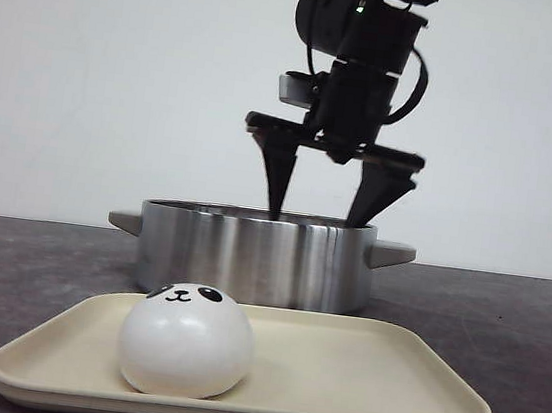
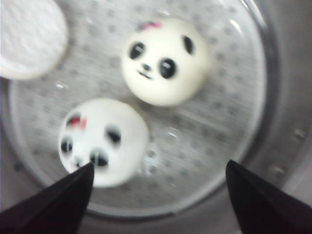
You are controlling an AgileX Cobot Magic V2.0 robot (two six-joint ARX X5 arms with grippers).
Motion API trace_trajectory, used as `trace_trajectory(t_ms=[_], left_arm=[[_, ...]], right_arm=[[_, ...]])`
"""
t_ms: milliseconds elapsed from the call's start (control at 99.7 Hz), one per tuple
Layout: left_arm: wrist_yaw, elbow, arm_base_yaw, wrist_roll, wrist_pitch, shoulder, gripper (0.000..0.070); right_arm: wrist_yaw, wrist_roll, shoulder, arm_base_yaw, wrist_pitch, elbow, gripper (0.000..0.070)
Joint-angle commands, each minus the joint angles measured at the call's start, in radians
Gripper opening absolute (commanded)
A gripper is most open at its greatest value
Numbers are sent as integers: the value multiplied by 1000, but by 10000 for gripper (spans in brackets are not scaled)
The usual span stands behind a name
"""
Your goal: Steam buns
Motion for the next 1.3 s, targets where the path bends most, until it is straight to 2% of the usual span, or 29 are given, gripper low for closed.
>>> trace_trajectory(t_ms=[0, 20, 40, 80, 211, 281, 492, 632, 742, 953, 1144, 1294], left_arm=[[6, 17, -6, -5, -28, 34, 505], [9, 16, -6, -6, -35, 40, 505], [12, 14, -6, -10, -42, 46, 505], [26, 5, -8, -21, -60, 62, 505], [101, -74, -25, -69, -74, 104, 505], [110, -133, -41, -90, -57, 120, 505], [144, -385, -135, -217, 119, 183, 511], [143, -484, -204, -249, 217, 272, 511], [142, -496, -259, -257, 251, 380, 512], [142, -496, -341, -274, 366, 590, 512], [127, -496, -358, -320, 428, 725, 515], [106, -496, -357, -321, 455, 780, 515]], right_arm=[[31, -34, -31, 4, -24, 58, 137], [33, -41, -38, 4, -31, 62, 52], [34, -48, -47, 4, -35, 67, 0], [34, -66, -77, 4, -37, 72, 24], [34, -76, -214, 22, -26, 72, 18], [34, -83, -302, 39, -29, 72, 18], [34, -94, -567, 109, -31, 72, 17], [35, -111, -694, 134, -34, 72, 17], [39, -116, -761, 135, -55, 72, 17], [93, -143, -830, 135, -121, 72, 17], [106, -151, -850, 135, -163, 72, 17], [106, -165, -854, 135, -174, 72, 17]])
